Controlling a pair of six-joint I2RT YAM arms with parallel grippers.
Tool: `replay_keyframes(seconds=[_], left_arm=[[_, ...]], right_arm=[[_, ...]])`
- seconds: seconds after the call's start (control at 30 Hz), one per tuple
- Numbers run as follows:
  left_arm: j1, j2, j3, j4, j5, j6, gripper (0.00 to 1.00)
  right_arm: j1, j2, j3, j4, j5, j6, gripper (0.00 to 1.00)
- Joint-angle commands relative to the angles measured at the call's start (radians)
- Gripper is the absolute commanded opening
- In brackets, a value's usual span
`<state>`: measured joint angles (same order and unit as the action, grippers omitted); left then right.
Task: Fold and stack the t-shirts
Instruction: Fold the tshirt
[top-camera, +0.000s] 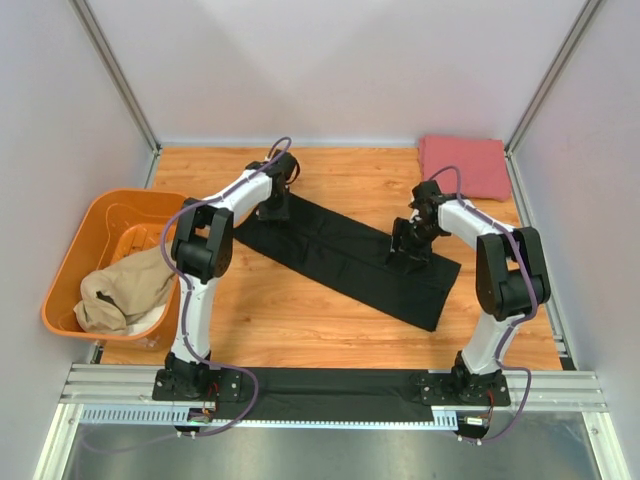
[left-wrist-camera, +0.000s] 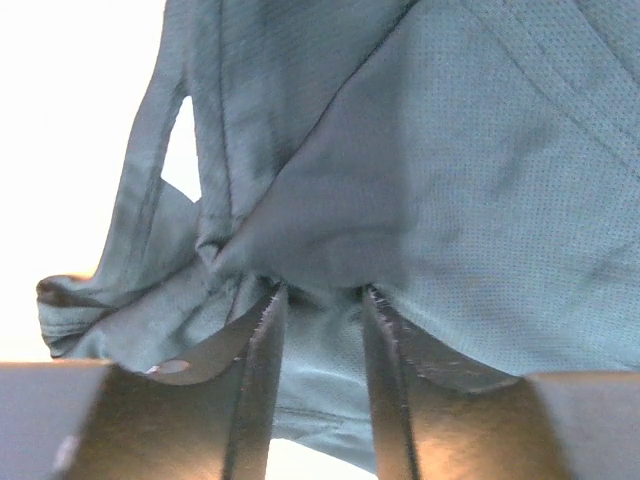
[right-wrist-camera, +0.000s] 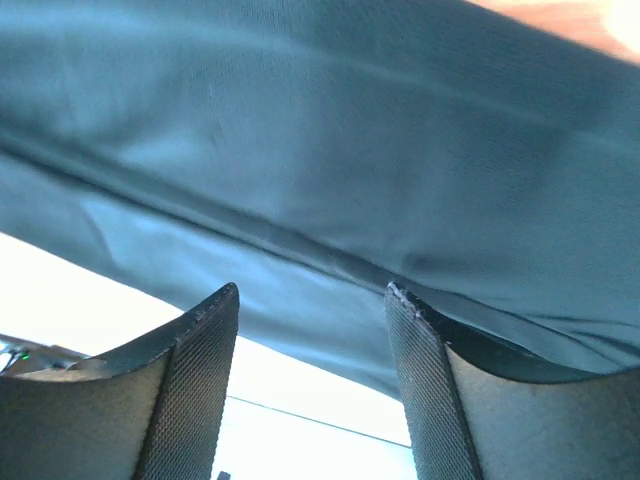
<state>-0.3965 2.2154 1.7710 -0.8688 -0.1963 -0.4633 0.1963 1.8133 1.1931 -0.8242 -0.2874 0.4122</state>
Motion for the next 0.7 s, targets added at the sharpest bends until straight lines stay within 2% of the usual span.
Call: replay_keyframes(seconds=[0.0, 0.07, 0.13, 0.2, 0.3, 0.33, 0.4, 0.47, 0.67], left_arm=[[0.016, 0.035, 0.076, 0.146, -0.103, 0.279, 0.45], [0.016, 0.029, 0.128, 0.184, -0.139, 0.301, 0.47], [0.022, 0.017, 0.213, 0.14, -0.158, 0.229, 0.51], [0.022, -0.015, 0.231, 0.067, -0.16, 0.134, 0.52], [0.019, -0.123, 0.115, 0.082, -0.066, -0.085, 0.5], [0.019, -0.169, 0.019, 0.103, -0.01, -0.119, 0.5], [0.019, -0.192, -0.059, 0.145, 0.02, -0.197, 0.48], [0.019, -0.174, -0.108, 0.145, 0.061, -0.224, 0.47], [0.024, -0.016, -0.016, 0.105, 0.084, -0.209, 0.45]], right_arm=[[0.008, -0.005, 0.124, 0.021, -0.047, 0.027, 0.63], [0.008, 0.02, 0.175, -0.048, -0.007, -0.028, 0.64], [0.009, 0.03, 0.209, -0.082, 0.054, -0.067, 0.65], [0.011, 0.024, 0.206, -0.085, 0.085, -0.125, 0.65], [0.014, 0.029, 0.189, -0.096, 0.14, -0.176, 0.66], [0.015, 0.034, 0.181, -0.095, 0.154, -0.184, 0.65], [0.022, 0.047, 0.168, -0.089, 0.165, -0.199, 0.65], [0.026, 0.053, 0.151, -0.078, 0.168, -0.202, 0.65], [0.07, 0.076, 0.111, -0.058, 0.232, -0.182, 0.65]])
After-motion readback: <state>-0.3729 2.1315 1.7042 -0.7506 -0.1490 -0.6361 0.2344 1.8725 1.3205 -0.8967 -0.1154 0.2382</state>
